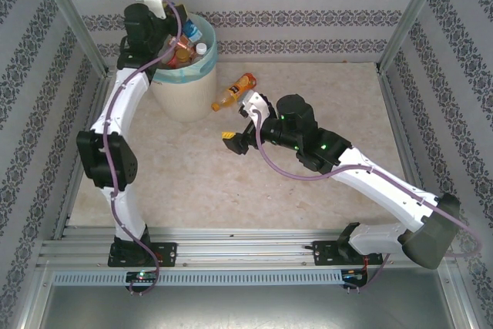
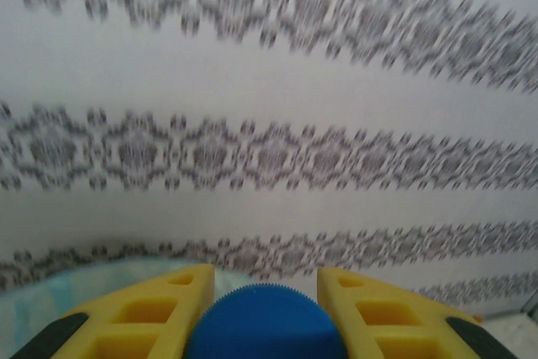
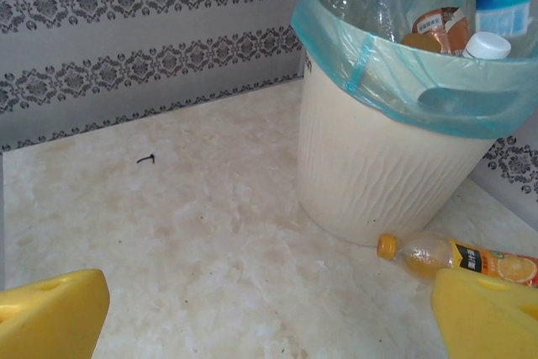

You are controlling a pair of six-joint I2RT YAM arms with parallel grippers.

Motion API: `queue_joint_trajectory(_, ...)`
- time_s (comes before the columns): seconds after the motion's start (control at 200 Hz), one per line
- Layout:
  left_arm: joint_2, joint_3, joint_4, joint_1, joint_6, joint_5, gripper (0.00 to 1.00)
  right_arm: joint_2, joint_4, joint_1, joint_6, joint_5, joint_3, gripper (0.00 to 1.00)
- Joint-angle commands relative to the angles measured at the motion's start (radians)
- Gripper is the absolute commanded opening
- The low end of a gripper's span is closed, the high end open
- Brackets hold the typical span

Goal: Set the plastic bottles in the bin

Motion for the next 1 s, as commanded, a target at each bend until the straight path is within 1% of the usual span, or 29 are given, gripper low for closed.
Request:
queue_joint_trajectory(0.0, 0.036, 0.045, -0.048, 0.01, 0.043, 0.015, 0.0, -0.018, -0.022, 0.015, -0.006, 0.028, 0.025, 0.98)
queue_joint_trajectory(0.2, 0.108, 0.073, -0.124, 0.008, 0.112, -0.01, 0.0, -0.04, -0.036, 0.021, -0.006, 0.05, 0.004, 0.98)
queue_joint_trajectory(0.375, 0.155, 0.12, -0.251, 0.006, 0.184, -0.056, 0.0, -0.03, -0.045, 0.025, -0.008, 0.055, 0.0, 0.98)
queue_joint_trajectory(0.535, 0.232, 0.213, -0.391, 0.005, 0.189, -0.049, 0.0, -0.006, -0.052, 0.03, -0.016, 0.057, 0.02, 0.98)
queue_joint_trajectory(0.6, 0.258, 0.238, -0.424, 0.005, 0.178, -0.047, 0.0, 0.005, -0.056, 0.033, -0.021, 0.053, 0.03, 0.98)
queue_joint_trajectory(0.849, 0.306, 0.212, -0.406, 0.01, 0.15, -0.024, 0.0, 0.026, -0.095, 0.047, -0.046, 0.056, 0.05, 0.98)
queue_joint_trajectory(0.994, 0.301, 0.154, -0.342, 0.023, 0.114, -0.005, 0.0, 0.024, -0.099, 0.05, -0.046, 0.063, 0.043, 0.98)
